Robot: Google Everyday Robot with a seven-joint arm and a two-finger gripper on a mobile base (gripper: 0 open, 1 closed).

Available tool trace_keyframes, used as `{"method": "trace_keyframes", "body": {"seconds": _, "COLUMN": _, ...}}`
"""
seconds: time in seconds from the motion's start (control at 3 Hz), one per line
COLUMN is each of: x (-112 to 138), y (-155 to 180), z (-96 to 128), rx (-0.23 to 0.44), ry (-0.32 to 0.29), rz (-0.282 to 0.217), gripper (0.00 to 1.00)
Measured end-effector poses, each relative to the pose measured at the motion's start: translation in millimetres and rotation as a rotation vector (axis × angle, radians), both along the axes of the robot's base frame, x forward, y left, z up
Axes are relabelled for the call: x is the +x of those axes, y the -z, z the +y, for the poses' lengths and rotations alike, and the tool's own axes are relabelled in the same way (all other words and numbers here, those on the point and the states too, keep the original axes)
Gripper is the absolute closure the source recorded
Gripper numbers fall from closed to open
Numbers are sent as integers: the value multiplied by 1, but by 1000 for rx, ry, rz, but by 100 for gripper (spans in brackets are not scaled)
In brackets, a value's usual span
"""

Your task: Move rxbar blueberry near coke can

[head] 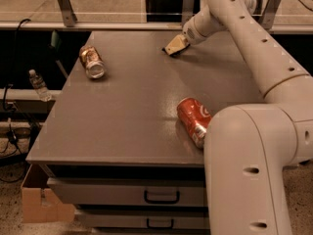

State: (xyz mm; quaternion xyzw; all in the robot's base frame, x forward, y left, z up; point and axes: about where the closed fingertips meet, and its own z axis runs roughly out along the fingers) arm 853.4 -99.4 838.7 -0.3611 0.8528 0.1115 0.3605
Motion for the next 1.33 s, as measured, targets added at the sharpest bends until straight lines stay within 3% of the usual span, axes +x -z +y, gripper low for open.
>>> {"method": "trace_keyframes", "body": {"seconds": 0.33, "x": -7, "y": -14, "z": 0, "rx": -16, "ry": -21, "rz": -21, "gripper": 100}}
{"method": "trace_keyframes", "body": {"seconds": 0.67, "x": -20, "y": -41, "z": 2, "rx": -52, "ry": -62, "rz": -70, "gripper": 100}}
{"method": "trace_keyframes", "body": {"seconds": 1.0, "x": -48, "y": -89, "z": 1, "rx": -108, "ry": -114, "rz": -139, "gripper": 100}}
{"method": "trace_keyframes", "body": {"seconds": 1.33, "x": -48, "y": -84, "z": 3, "rx": -103, "ry": -124, "rz": -127, "gripper": 100}}
